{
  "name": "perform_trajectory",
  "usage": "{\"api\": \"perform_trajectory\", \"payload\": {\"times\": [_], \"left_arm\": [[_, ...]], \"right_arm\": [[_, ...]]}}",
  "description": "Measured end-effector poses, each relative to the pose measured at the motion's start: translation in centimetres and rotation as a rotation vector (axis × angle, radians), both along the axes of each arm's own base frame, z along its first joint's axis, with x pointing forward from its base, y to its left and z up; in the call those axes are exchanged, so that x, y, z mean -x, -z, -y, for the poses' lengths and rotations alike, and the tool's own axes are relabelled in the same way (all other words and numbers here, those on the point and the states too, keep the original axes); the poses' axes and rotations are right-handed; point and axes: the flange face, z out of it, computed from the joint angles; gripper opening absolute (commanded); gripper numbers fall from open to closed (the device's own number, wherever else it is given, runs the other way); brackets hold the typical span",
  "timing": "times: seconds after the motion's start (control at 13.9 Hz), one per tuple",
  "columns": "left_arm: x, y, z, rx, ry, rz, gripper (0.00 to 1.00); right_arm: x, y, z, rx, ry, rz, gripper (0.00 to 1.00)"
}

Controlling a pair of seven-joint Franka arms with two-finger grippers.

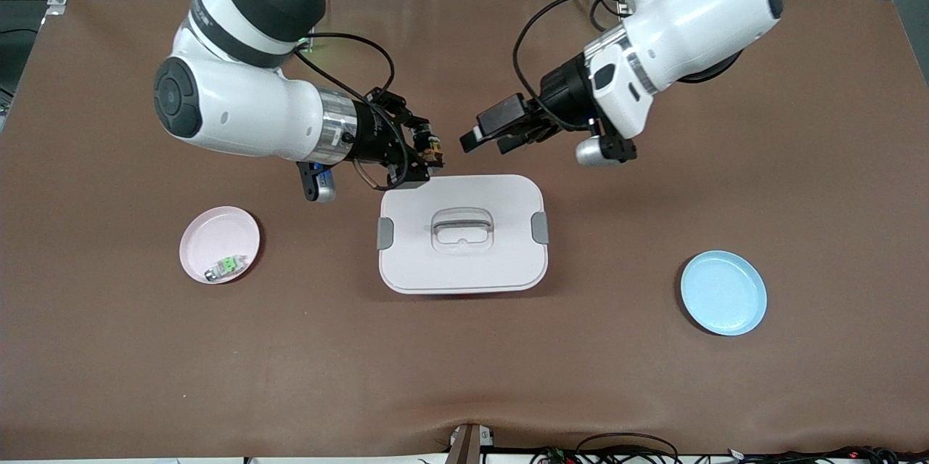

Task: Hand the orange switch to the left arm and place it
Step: 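Grasp the switch with the left gripper above the white box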

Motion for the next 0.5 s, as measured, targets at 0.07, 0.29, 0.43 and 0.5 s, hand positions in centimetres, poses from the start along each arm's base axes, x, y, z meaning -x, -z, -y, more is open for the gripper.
{"api": "perform_trajectory", "payload": {"times": [0.07,0.29,0.43,0.5], "left_arm": [[-0.1,0.7,0.4,0.0,0.003,-0.008,1.0],[-0.1,2.3,1.2,-0.007,0.023,-0.025,1.0],[-0.2,3.4,1.7,-0.015,0.042,-0.028,1.0],[-0.3,3.7,1.7,-0.017,0.047,-0.029,1.0]], "right_arm": [[-0.2,0.0,-0.4,-0.002,0.01,0.002,0.0],[-0.4,-0.3,-0.7,-0.016,0.023,-0.001,0.0],[-0.4,-0.8,-0.6,-0.02,0.034,0.001,0.0],[-0.5,-0.9,-0.6,-0.022,0.04,0.003,0.0]]}}
